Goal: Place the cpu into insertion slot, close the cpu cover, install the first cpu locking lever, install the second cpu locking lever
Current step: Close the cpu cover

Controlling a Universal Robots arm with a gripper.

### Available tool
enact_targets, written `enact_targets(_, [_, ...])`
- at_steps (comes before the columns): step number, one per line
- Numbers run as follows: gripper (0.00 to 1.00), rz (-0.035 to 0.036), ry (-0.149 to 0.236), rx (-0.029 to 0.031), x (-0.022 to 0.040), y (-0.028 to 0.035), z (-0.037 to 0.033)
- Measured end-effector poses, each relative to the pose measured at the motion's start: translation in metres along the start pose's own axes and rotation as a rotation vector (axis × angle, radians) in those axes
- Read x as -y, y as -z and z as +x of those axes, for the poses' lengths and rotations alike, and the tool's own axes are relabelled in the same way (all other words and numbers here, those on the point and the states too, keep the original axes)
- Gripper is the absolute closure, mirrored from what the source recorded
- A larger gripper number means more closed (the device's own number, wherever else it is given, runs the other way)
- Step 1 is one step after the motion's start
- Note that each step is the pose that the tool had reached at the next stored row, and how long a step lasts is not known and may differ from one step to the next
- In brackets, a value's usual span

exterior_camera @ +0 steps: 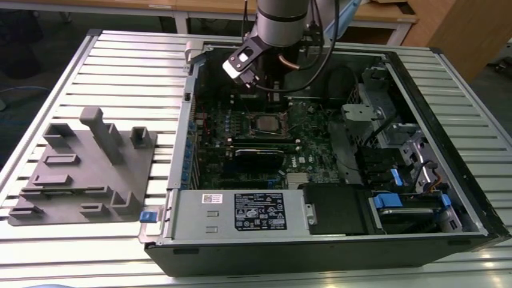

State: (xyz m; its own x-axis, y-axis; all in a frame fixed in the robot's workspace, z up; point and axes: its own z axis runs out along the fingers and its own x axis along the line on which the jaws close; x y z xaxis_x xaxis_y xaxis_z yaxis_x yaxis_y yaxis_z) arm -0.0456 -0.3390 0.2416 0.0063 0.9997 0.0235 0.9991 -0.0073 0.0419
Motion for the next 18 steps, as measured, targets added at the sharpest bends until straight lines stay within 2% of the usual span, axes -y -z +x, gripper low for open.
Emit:
enact_targets(7, [0.89, 0.0000, 0.000, 0.0000, -0.0003, 0.0081, 0.0002])
enact_targets(15, [0.89, 0.0000, 0.000, 0.0000, -0.0010, 0.0247, 0.0006])
enact_targets(18, [0.89, -0.0001, 0.000, -0.0002, -0.0011, 0.0265, 0.0006])
